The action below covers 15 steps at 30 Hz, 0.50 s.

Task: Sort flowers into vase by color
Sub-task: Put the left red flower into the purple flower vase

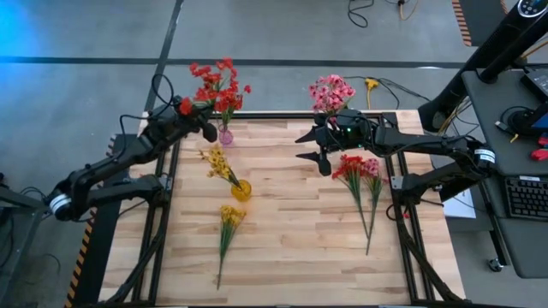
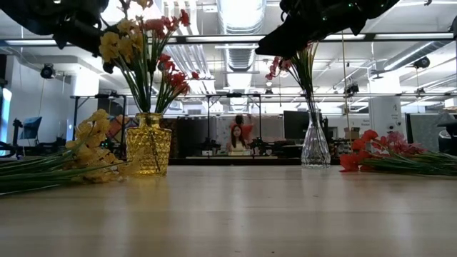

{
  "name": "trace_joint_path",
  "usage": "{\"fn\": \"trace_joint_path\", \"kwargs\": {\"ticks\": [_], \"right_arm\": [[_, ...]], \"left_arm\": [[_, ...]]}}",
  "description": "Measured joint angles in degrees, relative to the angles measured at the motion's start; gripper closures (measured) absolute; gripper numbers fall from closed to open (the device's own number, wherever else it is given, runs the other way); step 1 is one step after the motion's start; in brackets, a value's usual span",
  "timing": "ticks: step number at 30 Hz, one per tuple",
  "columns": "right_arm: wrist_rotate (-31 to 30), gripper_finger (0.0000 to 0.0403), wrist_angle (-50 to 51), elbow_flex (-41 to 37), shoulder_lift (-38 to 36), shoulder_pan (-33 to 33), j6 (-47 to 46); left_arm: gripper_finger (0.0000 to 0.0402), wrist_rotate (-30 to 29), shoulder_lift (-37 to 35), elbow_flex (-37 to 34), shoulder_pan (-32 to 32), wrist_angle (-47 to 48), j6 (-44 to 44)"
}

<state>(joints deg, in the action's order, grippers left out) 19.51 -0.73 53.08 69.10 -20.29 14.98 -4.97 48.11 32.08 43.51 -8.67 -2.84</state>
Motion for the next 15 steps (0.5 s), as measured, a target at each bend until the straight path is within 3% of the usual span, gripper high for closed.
{"fn": "trace_joint_path", "kwargs": {"ticks": [15], "right_arm": [[0.0, 0.0188, 0.0, 0.0, 0.0, 0.0, 0.0]], "left_arm": [[0.0400, 0.0, -1.7, -3.3, 0.2, -3.7, 1.9]]}}
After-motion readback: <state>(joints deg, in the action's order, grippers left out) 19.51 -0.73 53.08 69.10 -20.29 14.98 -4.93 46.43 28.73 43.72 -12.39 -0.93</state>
